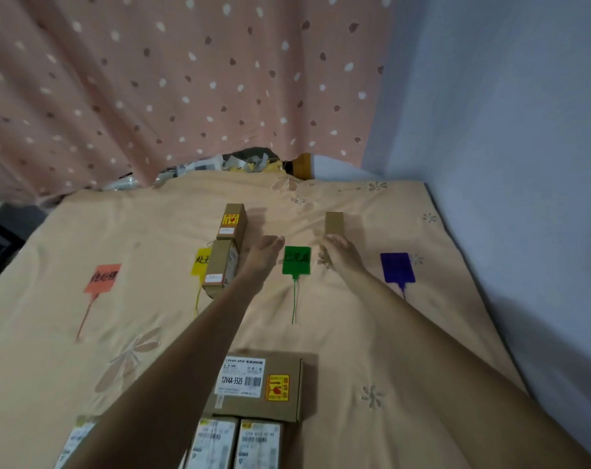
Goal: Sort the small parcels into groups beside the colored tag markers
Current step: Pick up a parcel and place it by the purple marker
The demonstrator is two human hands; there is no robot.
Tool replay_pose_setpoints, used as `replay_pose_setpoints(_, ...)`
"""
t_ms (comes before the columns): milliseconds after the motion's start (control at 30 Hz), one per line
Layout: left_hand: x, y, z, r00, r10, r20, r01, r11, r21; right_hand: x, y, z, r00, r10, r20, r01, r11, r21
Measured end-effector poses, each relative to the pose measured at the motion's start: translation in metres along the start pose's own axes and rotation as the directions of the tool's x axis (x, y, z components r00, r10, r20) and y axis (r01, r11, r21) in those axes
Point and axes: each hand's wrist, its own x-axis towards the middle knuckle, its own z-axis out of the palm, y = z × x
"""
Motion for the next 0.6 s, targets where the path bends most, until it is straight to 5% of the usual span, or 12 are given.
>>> replay_pose_setpoints(300,-0.057,-0.042,-0.103,0.999,0.043,0.025,-0.040,0.993,-0.109,-0.075,0.010,0.096,0.998,-0.042,-0.040,0.038,0.994,-0.098)
replay_pose_setpoints(600,-0.083,-0.121,-0.211,0.990,-0.045,0.137,0.037,0.997,0.063,-0.145,0.055,0.195,0.989,0.007,-0.150,-0.040,0.975,-0.220)
